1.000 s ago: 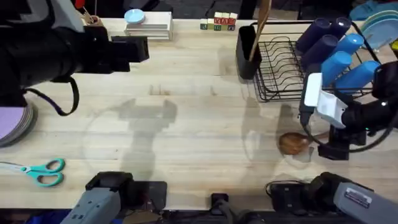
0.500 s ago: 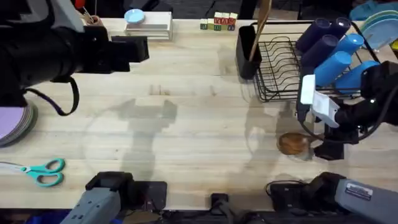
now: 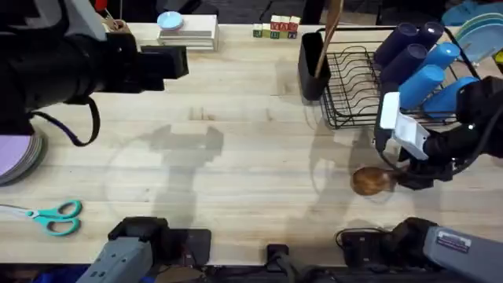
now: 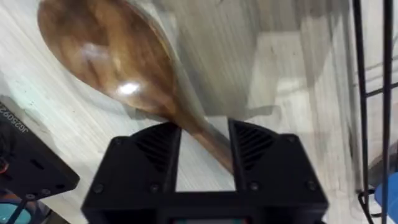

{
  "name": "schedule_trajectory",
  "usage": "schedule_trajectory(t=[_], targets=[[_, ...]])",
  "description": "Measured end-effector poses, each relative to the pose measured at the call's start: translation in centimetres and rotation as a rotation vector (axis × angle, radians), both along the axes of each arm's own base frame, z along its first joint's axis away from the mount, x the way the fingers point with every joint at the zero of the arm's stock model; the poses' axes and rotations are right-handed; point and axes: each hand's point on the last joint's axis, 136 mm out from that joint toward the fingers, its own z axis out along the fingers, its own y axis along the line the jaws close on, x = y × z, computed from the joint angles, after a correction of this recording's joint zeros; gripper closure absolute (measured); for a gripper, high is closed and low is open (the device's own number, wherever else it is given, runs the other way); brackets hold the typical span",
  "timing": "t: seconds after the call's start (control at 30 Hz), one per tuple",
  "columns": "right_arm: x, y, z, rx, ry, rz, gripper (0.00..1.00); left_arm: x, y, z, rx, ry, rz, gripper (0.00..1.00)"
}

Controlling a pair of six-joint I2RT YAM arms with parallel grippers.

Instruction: Pick up the spoon on the table one by one and put them onto the rack

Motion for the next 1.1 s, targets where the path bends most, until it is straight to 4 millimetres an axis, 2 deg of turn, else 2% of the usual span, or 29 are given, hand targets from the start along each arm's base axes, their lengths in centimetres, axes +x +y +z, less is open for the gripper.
schedule_trajectory(t=[0.33,0.43,0.93,1.1], targets=[[0.0,0.0,0.0,0.000,-0.001,0.000,0.881,0.0,0.0,0.0,0.000,0.000,0.000,0.008],[0.0,0.0,0.1,0.001,0.001,0.000,0.948,0.0,0.0,0.0,0.000,0.000,0.000,0.007],[0.1,0.3,0.1,-0.015,0.006,0.032,0.971,0.0,0.0,0.0,0.000,0.000,0.000,0.007],[0.5,1.7,0.2,-0.020,-0.004,0.102,0.972,0.0,0.0,0.0,0.000,0.000,0.000,0.007]])
